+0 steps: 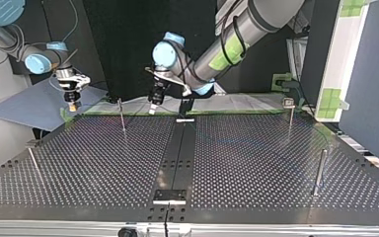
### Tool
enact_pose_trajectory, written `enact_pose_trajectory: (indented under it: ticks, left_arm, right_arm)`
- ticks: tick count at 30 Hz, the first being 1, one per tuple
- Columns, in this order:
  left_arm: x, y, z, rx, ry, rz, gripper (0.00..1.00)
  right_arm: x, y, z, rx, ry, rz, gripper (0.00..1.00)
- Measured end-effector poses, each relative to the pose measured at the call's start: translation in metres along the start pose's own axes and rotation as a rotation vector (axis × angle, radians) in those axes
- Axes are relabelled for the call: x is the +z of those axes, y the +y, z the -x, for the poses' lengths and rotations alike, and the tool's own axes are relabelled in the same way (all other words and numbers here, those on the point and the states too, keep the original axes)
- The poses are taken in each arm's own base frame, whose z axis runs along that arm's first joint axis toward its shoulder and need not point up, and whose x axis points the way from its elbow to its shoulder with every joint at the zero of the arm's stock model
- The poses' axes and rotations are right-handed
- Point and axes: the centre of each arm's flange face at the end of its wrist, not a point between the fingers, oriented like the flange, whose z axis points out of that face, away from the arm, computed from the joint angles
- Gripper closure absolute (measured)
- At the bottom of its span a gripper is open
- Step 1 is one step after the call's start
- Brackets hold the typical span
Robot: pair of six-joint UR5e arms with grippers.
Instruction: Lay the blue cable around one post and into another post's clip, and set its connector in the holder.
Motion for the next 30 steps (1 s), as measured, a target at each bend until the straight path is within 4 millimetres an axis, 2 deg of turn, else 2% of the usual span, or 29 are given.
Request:
enact_pose_trajectory:
  ticks: [6,14,30]
  left_arm:
    - [-0.008,0.002,0.017,-0.014,-0.04,-0.002,0.0]
    - [-0.025,0.006,0.04,-0.028,-0.086,-0.005,0.0]
    - [-0.075,0.02,0.072,-0.016,-0.07,0.024,0.0]
  right_arm:
    - [-0.001,0.006,-0.006,-0.037,-0.028,0.039,1.0]
    - [-0.002,0.003,-0.028,-0.079,-0.03,0.038,1.0]
    - [0.003,-0.02,-0.03,-0.082,-0.034,0.003,1.0]
